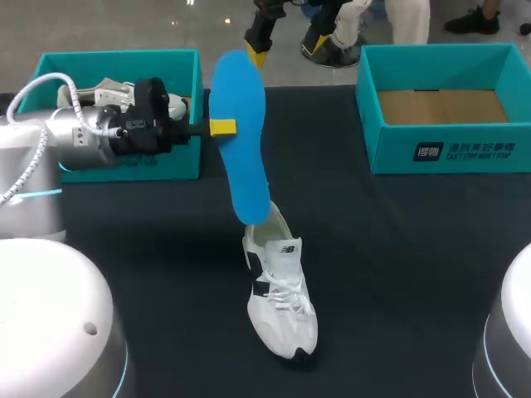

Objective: Take the shoe out of the shoebox, open the shoe tongue, remove and reinsert the insole, then place the shoe into the shoebox

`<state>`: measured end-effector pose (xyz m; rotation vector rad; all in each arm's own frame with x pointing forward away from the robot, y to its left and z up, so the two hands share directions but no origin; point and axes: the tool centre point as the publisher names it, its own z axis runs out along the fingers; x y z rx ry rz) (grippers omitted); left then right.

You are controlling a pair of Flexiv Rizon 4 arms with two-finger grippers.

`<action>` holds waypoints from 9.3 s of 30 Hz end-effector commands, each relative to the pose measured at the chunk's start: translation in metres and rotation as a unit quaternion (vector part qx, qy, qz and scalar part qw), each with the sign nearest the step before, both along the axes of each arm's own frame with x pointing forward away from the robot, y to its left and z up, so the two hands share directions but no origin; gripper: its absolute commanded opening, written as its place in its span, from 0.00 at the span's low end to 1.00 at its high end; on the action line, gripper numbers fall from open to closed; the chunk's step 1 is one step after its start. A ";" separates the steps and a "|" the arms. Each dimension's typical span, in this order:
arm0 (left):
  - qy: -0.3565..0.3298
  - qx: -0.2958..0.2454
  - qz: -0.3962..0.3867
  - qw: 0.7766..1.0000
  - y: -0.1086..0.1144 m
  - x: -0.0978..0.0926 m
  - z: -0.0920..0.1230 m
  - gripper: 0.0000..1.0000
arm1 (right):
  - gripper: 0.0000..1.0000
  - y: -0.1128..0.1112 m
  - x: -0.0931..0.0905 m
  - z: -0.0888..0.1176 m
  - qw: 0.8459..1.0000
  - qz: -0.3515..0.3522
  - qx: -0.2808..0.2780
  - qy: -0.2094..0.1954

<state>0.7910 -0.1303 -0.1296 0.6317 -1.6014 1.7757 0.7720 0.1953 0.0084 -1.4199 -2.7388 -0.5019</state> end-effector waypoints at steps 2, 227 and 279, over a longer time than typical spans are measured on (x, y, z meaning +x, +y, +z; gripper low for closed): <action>0.038 0.034 0.004 0.999 -0.001 0.007 0.011 0.00 | 1.00 0.001 0.001 0.000 1.000 0.000 -0.001 0.001; -0.869 0.045 -0.037 0.491 0.026 -0.007 -0.016 0.00 | 1.00 0.002 0.001 0.003 0.999 -0.047 0.006 -0.005; -0.980 -0.005 0.040 0.192 0.028 -0.002 -0.003 0.00 | 1.00 0.002 0.001 0.003 0.999 -0.047 0.006 -0.005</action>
